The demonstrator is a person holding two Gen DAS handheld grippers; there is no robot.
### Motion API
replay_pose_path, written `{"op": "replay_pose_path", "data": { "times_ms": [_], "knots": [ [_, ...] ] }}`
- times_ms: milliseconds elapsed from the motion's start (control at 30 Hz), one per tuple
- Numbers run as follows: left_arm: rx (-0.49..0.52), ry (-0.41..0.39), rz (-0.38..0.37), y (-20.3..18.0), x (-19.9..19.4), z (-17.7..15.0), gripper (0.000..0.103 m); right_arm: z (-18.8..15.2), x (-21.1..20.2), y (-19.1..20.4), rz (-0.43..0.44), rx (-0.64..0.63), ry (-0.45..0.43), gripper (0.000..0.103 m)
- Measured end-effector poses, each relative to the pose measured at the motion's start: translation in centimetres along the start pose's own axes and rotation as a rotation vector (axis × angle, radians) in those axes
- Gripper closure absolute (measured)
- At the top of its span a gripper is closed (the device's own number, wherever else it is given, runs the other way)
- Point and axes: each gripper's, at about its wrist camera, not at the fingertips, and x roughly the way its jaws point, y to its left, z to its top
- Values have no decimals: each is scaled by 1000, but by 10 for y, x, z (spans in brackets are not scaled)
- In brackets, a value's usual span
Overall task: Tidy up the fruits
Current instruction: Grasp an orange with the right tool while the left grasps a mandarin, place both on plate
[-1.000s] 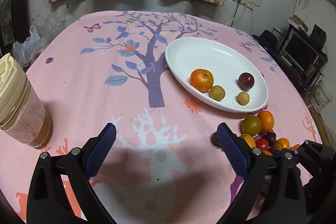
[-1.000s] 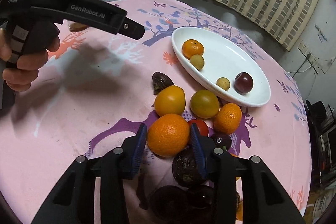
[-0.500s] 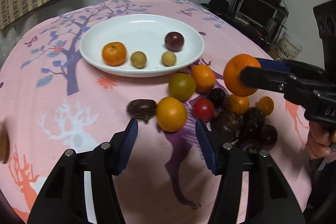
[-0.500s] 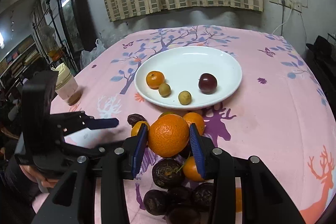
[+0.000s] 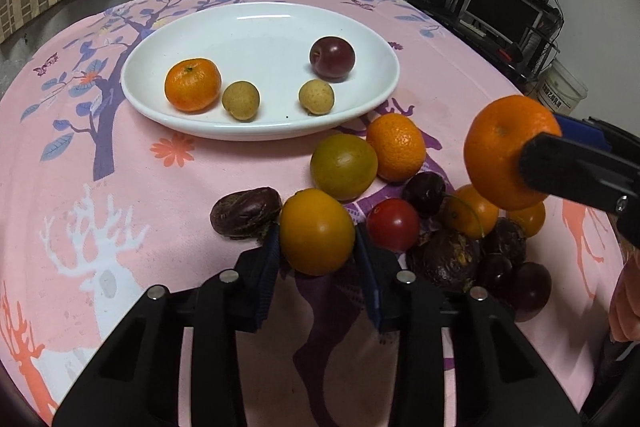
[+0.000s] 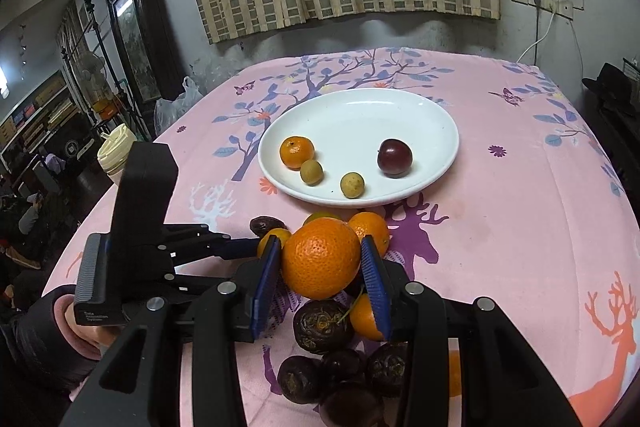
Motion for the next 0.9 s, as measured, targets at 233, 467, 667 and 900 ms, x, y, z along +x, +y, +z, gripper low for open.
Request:
{"op": "replay_pose_path", "data": {
  "times_ms": [233, 467, 667, 900],
  "knots": [
    [-16, -25, -30, 6, -22, -3, 67, -1, 1, -5, -10, 7, 6, 62],
    [-57, -175, -29, 31, -59, 45, 67, 18, 7, -14, -27, 51, -16, 62],
    [-95, -181, 61, 56, -21, 103, 67, 66, 49, -22, -79, 67, -14, 61],
    [-157, -214, 170, 72, -13, 106, 17, 80, 95, -29, -111, 74, 48, 54]
  ]
}}
